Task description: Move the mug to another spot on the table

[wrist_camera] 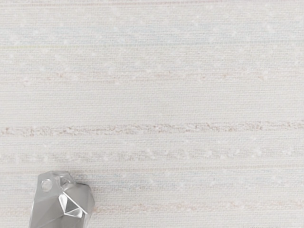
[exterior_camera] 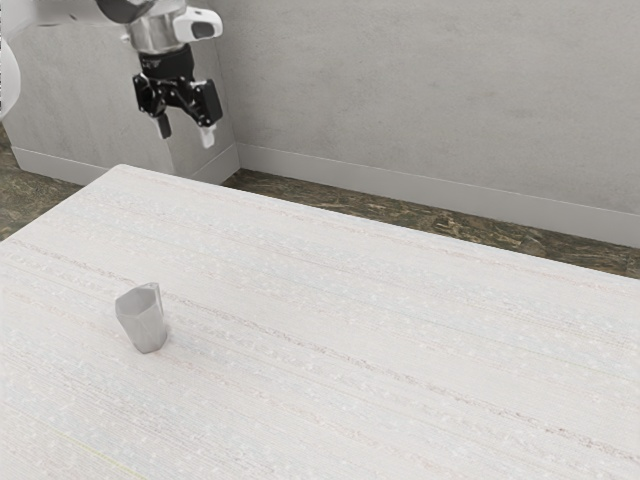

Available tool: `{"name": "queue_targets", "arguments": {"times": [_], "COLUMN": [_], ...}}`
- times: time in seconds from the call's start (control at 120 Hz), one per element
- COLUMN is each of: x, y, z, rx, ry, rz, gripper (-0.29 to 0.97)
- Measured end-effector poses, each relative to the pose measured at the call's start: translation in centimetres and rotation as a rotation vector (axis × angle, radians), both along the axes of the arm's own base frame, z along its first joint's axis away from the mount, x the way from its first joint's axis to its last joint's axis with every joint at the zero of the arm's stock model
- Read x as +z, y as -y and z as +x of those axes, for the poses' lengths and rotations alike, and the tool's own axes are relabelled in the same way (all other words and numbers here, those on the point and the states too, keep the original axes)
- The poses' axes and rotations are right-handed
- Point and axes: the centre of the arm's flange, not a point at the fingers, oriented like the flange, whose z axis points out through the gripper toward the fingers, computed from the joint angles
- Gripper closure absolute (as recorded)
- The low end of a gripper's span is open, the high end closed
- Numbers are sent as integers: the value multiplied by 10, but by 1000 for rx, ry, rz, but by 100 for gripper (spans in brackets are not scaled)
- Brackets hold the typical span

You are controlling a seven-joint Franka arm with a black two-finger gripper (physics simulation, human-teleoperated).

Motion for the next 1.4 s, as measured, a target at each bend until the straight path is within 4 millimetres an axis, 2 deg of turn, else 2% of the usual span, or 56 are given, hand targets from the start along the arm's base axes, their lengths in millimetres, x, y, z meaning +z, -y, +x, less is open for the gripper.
{"name": "queue_targets", "arguments": {"times": [0.2, 0.283, 0.35, 0.433, 0.625, 0.692, 0.792, 0.875, 0.992, 1.125, 1.3, 1.4], "x": [-7, -10, -16, -38, -136, -170, -206, -223, -247, -259, -300, -314], "y": [-12, -38, -48, -27, -52, -66, -81, -87, -116, -130, -162, -174], "z": [2, 0, 1, 14, 64, 71, 76, 79, 72, 68, 42, 34], "rx": [-17, -23, -85, -227, -380, -402, -396, -369, -249, -155, -50, -15], "ry": [-16, -27, -46, -104, -253, -292, -317, -306, -294, -283, -332, -339], "rz": [27, 45, 66, 140, 197, 171, 126, 91, 22, -14, -26, -21], "gripper": [0, 0, 0, 0, 0, 0, 0, 0, 0, 0, 0, 0]}}
